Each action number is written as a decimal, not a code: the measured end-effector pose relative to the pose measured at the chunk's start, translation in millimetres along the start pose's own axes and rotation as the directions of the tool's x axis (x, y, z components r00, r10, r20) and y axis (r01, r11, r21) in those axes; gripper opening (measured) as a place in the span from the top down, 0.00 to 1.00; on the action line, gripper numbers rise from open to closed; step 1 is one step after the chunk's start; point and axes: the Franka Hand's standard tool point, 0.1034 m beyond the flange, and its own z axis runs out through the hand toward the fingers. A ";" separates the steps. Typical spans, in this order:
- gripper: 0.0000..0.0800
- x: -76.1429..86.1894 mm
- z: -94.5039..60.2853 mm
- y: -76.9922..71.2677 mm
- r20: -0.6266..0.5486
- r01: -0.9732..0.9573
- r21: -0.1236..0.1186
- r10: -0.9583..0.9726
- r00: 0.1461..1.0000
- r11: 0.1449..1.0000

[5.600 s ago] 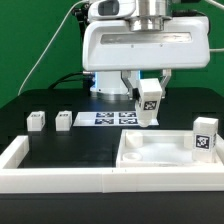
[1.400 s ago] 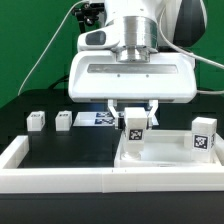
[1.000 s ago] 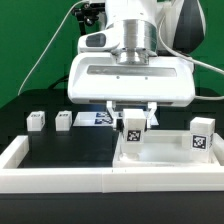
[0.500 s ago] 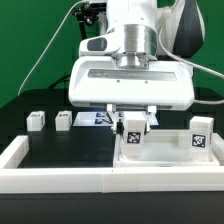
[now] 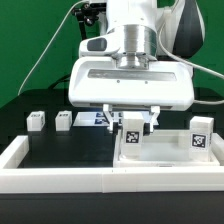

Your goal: Assemble square table

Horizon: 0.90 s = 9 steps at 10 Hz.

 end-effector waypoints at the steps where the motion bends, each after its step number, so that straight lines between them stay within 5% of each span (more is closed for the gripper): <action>1: 0.33 -1.4 -0.4 0.6 0.002 0.000 -0.001 0.000 1.000 1.000; 3: 0.20 -6.0 -5.0 4.6 0.008 -0.003 -0.004 0.003 1.000 1.000; 9: 0.19 -2.9 -9.1 9.7 0.013 -0.010 -0.006 0.010 1.000 1.000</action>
Offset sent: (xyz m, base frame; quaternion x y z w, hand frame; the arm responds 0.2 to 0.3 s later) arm -0.0104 -0.0095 0.0107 0.0037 -0.0154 -0.0089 0.9998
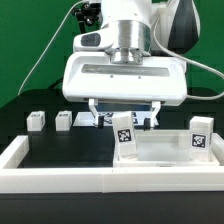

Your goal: Assemble square table

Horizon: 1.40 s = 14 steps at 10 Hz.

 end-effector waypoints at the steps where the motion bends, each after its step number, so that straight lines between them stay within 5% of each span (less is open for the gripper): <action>1: 0.19 2.1 1.5 5.4 0.000 -0.007 -0.004 0.007 1.000 1.000; 3: 0.19 3.1 4.4 6.5 0.036 -0.013 0.008 0.013 0.999 1.000; 5: 0.19 1.7 4.5 -6.3 0.220 -0.044 0.073 0.027 0.975 0.996; 9: 0.19 6.9 2.6 -13.9 0.454 -0.078 0.142 0.005 0.891 0.987; 14: 0.23 3.0 10.4 -2.8 0.441 -0.072 0.130 0.007 0.897 0.989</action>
Offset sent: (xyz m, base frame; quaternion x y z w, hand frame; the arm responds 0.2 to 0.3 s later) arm 0.0075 -0.0066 0.0048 0.0006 -0.0730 -0.0001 0.9973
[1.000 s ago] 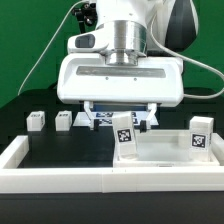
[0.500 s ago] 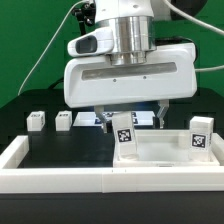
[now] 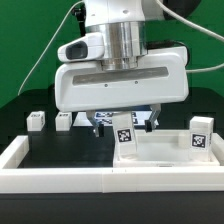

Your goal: Assemble square table

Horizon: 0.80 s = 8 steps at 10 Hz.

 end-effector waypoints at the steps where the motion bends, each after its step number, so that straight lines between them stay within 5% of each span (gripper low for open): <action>1: 0.23 0.6 -0.4 0.7 -0.001 -0.001 0.000 0.001 1.000 1.000; 3: 0.66 0.5 -0.3 0.7 -0.001 -0.001 0.000 0.001 1.000 1.000; 8: 0.66 0.5 0.0 -0.1 -0.001 -0.134 0.002 0.134 0.991 0.991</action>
Offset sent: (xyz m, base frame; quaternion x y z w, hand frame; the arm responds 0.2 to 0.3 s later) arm 0.0000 0.0000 0.0000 0.0000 0.0000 0.0000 1.0000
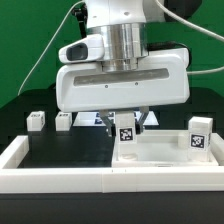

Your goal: Assemble square table

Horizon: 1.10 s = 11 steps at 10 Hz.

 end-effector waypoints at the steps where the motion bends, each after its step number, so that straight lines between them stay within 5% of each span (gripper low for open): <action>1: 0.66 0.1 0.7 -1.8 -0.003 -0.111 0.000 0.111 0.994 0.994; 8: 0.66 5.6 4.2 -21.4 -0.007 -0.748 0.045 0.749 0.663 0.663; 11: 0.64 5.1 4.7 -22.8 -0.005 -0.766 0.044 0.767 0.642 0.641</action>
Offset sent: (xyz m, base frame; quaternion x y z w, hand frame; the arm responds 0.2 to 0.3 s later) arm 0.0025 0.0097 -0.0079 -0.0095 -0.0006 0.3150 0.9490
